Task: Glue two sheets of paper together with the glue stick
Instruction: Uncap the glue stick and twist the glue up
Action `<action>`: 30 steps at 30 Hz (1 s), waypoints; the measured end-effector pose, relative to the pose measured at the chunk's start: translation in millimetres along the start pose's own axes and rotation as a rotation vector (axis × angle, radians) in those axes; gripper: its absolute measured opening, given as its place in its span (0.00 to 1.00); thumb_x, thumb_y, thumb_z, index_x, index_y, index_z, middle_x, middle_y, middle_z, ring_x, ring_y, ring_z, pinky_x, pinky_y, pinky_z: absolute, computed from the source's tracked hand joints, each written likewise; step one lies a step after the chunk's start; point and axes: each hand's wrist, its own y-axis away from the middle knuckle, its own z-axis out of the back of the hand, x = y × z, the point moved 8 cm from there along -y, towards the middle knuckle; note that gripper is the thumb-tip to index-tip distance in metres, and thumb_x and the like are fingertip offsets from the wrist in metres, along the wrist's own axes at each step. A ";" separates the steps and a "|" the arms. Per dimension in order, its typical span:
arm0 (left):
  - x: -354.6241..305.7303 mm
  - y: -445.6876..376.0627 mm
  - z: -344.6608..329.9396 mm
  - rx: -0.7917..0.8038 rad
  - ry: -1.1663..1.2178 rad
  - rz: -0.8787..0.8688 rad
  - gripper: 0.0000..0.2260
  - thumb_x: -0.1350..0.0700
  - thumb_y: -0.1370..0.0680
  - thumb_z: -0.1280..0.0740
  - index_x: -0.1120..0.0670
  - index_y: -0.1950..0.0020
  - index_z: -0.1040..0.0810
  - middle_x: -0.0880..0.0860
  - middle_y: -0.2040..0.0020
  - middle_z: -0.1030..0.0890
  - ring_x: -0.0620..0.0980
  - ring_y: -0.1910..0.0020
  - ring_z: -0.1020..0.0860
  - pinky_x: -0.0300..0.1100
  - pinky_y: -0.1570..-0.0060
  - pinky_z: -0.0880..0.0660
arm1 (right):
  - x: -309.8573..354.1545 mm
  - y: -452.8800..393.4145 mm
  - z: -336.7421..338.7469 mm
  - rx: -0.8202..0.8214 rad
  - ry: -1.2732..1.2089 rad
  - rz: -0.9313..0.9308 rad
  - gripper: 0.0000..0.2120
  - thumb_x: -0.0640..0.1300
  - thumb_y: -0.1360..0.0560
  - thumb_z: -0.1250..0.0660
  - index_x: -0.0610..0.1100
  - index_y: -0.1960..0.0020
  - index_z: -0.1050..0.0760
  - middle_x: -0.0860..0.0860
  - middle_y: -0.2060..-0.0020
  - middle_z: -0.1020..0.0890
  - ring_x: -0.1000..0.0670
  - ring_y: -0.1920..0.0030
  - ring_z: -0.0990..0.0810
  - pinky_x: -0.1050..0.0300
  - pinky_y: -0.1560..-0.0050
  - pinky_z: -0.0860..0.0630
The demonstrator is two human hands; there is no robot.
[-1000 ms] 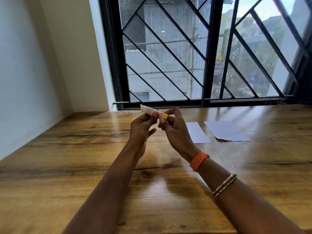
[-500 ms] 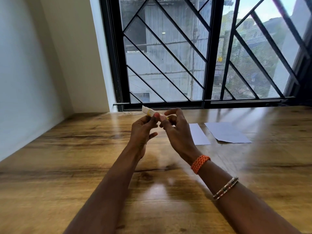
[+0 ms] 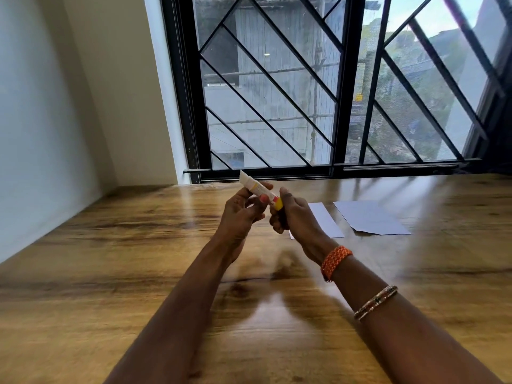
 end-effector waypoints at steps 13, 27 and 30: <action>3.0 -4.4 22.7 -0.182 0.081 0.072 0.03 0.57 0.24 0.34 0.51 0.56 0.21 0.48 0.58 0.18 0.46 0.54 0.23 0.45 0.48 0.29 | 15.5 2.2 -13.1 0.003 0.105 0.241 0.04 0.40 0.21 0.39 0.42 0.50 0.34 0.49 0.64 0.21 0.57 0.67 0.23 0.68 0.66 0.27; 13.1 -2.2 21.4 -0.203 0.103 0.152 0.05 0.52 0.23 0.35 0.51 0.57 0.22 0.49 0.53 0.20 0.47 0.47 0.24 0.44 0.53 0.28 | 20.2 2.8 -8.8 -0.016 0.222 0.295 0.07 0.44 0.21 0.40 0.43 0.46 0.34 0.51 0.63 0.22 0.61 0.67 0.24 0.68 0.68 0.28; 14.7 -3.2 22.6 -0.232 0.135 0.181 0.06 0.51 0.24 0.34 0.53 0.56 0.22 0.51 0.51 0.20 0.50 0.41 0.25 0.43 0.56 0.28 | 24.0 5.5 -10.6 -0.056 0.317 0.392 0.09 0.36 0.24 0.35 0.42 0.48 0.34 0.51 0.63 0.22 0.65 0.66 0.24 0.71 0.67 0.27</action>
